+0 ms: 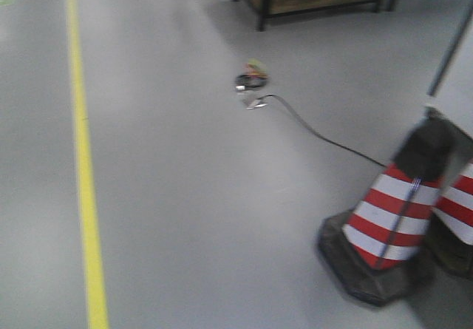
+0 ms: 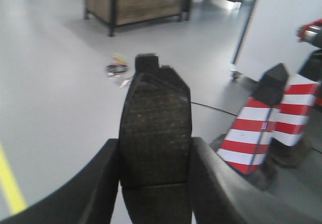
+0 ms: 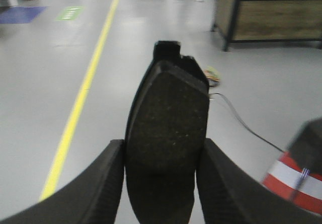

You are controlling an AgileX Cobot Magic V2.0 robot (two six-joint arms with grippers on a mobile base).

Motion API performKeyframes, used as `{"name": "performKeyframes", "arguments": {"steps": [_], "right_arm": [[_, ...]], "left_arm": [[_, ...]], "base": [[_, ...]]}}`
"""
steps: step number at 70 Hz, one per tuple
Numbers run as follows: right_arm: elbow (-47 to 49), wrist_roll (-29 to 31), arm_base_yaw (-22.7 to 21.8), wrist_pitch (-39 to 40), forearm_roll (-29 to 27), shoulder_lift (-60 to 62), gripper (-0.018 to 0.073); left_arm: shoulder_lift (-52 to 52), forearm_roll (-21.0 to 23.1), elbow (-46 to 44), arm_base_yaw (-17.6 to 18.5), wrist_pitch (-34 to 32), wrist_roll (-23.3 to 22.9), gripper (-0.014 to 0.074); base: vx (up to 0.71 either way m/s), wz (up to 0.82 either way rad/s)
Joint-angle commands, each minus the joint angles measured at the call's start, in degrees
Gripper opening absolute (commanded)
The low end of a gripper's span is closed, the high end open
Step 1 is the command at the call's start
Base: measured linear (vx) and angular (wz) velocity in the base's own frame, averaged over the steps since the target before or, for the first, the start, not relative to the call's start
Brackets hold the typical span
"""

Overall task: Move and align brake pads A on conveyor
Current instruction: 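Turn and drive up to the conveyor belt holding both pads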

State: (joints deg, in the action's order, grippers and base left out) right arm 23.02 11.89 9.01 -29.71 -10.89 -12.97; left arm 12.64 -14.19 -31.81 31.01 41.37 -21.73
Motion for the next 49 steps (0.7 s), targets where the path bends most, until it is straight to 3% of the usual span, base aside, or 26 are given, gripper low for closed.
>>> {"name": "performKeyframes", "arguments": {"steps": [1,49], "right_arm": [[1.7,0.6,-0.2,5.6,-0.1,-0.6,-0.0002],[1.7,0.6,-0.2,5.6,-0.1,-0.6,-0.0002]], "left_arm": [[0.9,-0.7,-1.7,0.0,-5.6,-0.2,-0.0006],[0.9,-0.7,-1.7,0.0,-5.6,-0.2,-0.0006]], "base": [[0.2,-0.93],[0.18,-0.86]]}}
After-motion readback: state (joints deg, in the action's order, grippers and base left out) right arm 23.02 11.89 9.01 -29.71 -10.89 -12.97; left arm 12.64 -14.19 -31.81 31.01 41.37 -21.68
